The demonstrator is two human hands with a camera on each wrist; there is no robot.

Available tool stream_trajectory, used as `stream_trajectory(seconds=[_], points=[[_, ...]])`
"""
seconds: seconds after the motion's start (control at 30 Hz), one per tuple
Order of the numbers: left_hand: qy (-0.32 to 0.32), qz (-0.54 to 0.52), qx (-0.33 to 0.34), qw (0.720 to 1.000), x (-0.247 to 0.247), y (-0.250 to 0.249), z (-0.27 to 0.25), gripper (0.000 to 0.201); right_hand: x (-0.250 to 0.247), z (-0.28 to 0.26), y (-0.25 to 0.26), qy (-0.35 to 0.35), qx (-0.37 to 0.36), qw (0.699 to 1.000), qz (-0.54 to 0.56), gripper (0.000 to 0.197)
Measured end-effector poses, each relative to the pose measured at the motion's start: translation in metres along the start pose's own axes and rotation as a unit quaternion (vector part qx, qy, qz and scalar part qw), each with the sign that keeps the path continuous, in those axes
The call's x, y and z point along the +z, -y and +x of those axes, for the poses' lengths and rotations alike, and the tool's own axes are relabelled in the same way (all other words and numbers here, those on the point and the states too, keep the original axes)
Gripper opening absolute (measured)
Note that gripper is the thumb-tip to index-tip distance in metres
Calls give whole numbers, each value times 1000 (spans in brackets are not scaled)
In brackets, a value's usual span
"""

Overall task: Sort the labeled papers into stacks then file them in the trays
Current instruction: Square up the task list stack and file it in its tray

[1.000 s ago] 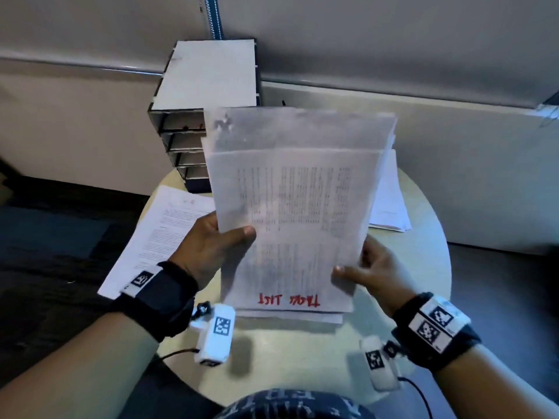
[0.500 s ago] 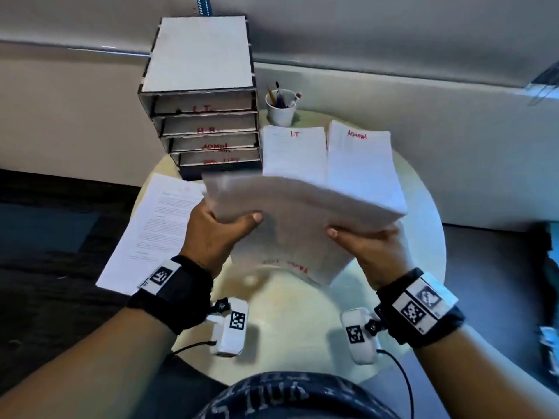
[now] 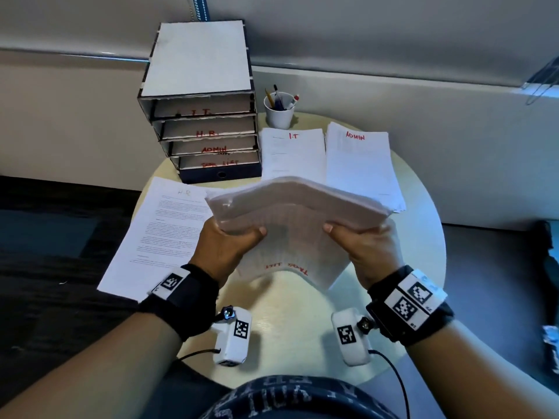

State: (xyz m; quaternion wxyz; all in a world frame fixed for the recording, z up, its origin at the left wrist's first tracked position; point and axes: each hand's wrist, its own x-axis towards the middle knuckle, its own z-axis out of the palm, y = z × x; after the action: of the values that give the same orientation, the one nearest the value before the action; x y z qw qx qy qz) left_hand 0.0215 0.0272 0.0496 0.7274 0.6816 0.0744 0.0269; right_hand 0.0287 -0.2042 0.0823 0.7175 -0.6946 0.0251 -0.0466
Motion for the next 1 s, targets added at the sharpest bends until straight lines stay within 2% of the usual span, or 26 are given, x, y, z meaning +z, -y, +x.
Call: stream_trajectory(seconds=[0.07, 0.13, 0.17, 0.23, 0.27, 0.33, 0.37, 0.43, 0.47, 0.53, 0.6, 0.7, 0.77, 0.8, 0.87, 0.9, 1.0], points=[[8, 24, -66, 998, 1, 15, -2, 44, 1, -2, -22, 14, 83, 996, -24, 28], [-10, 62, -108, 992, 4, 23, -1, 44, 1, -6, -44, 22, 167, 984, -52, 35], [-19, 73, -112, 991, 4, 21, 1, 44, -3, -5, -52, 14, 187, 980, -66, 34], [-32, 64, -97, 993, 2, 12, 9, 43, -16, -4, -57, 9, 182, 980, -82, 21], [-33, 36, -86, 995, -1, 4, 12, 43, -26, -4, -58, 14, 178, 980, -90, 19], [-46, -94, -93, 990, -5, -7, 18, 45, -45, -6, -60, 17, 183, 980, -81, 14], [-53, -178, -114, 976, -6, -10, 21, 47, -54, -7, -63, 18, 194, 980, -46, 16], [-42, -303, -157, 939, -6, -11, 24, 47, -60, -10, -64, 31, 230, 970, 77, 36], [-27, -339, -174, 924, -4, -9, 25, 47, -56, -12, -61, 53, 237, 959, 146, 45], [-14, -374, -202, 905, 5, -5, 21, 49, -39, -12, -49, 66, 220, 948, 221, 36], [-24, -385, -235, 892, 17, 0, 16, 50, -24, -6, -40, 38, 198, 952, 232, 32], [-51, -374, -252, 891, 20, 3, 11, 51, -26, 6, -37, -20, 188, 963, 194, 32], [-75, -364, -230, 899, 1, 6, 15, 52, -43, 13, -33, -32, 171, 971, 165, 33], [-71, -347, -213, 911, -13, 6, 18, 52, -55, 16, -30, -19, 161, 973, 162, 45], [-14, -273, -195, 942, -39, 4, 22, 52, -80, 20, -25, 35, 161, 974, 155, 84], [28, -229, -197, 953, -48, 2, 22, 53, -89, 21, -23, 63, 163, 974, 146, 94], [127, -136, -214, 959, -56, -2, 21, 52, -101, 24, -22, 128, 171, 973, 90, 97]])
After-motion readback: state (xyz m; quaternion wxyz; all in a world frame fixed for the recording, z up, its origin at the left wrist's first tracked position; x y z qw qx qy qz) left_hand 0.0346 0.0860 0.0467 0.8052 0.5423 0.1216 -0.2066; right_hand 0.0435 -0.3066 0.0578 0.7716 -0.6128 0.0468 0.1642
